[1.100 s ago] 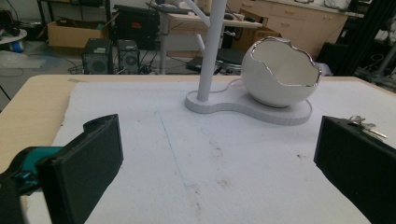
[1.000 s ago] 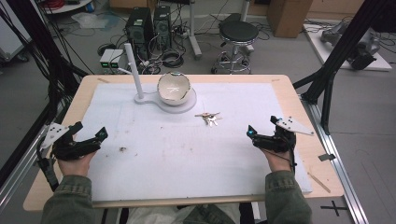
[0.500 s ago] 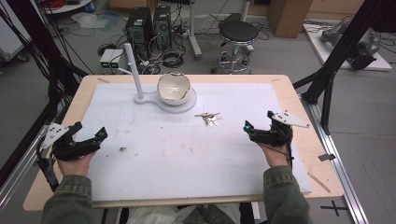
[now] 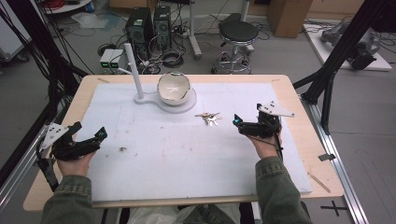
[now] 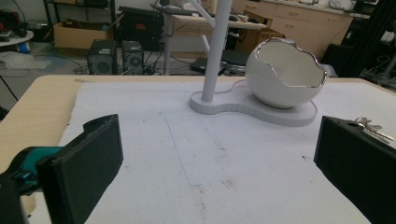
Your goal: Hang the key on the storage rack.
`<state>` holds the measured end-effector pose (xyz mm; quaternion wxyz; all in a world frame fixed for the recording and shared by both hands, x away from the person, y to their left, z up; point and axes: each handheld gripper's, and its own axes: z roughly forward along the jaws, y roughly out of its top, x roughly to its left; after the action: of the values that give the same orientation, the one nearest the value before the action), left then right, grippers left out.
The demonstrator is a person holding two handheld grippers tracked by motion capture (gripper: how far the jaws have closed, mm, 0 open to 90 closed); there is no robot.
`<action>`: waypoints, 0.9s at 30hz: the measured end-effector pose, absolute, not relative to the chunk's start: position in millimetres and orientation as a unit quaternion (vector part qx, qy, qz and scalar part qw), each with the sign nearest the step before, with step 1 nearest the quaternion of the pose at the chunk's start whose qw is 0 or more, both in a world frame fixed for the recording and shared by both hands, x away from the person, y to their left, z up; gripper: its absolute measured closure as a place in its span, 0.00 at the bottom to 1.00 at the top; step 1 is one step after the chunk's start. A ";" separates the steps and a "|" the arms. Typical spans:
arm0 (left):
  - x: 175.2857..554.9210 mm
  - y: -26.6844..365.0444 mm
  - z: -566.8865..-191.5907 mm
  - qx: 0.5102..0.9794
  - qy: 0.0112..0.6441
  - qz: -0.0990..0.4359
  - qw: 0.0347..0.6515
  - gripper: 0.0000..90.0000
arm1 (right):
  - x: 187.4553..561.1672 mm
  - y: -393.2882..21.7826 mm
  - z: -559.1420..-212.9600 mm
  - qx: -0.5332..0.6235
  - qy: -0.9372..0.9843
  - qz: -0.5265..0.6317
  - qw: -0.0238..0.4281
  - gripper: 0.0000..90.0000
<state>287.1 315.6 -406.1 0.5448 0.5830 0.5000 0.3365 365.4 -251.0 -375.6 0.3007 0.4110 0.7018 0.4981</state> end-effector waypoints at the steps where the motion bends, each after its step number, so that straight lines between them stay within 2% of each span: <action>1: 287.1 315.6 -406.1 0.583 0.500 0.336 0.545 0.02 | 367.7 -247.7 -373.9 0.408 0.703 0.500 0.298 0.01; 27: 287.5 315.7 -406.3 0.581 0.500 0.338 0.546 0.02 | 406.1 -216.0 -363.5 0.387 0.740 0.489 0.252 0.01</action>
<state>287.5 315.7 -406.3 0.5459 0.5809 0.5005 0.3377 406.1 -216.0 -363.5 0.2520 0.3869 0.7400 0.4891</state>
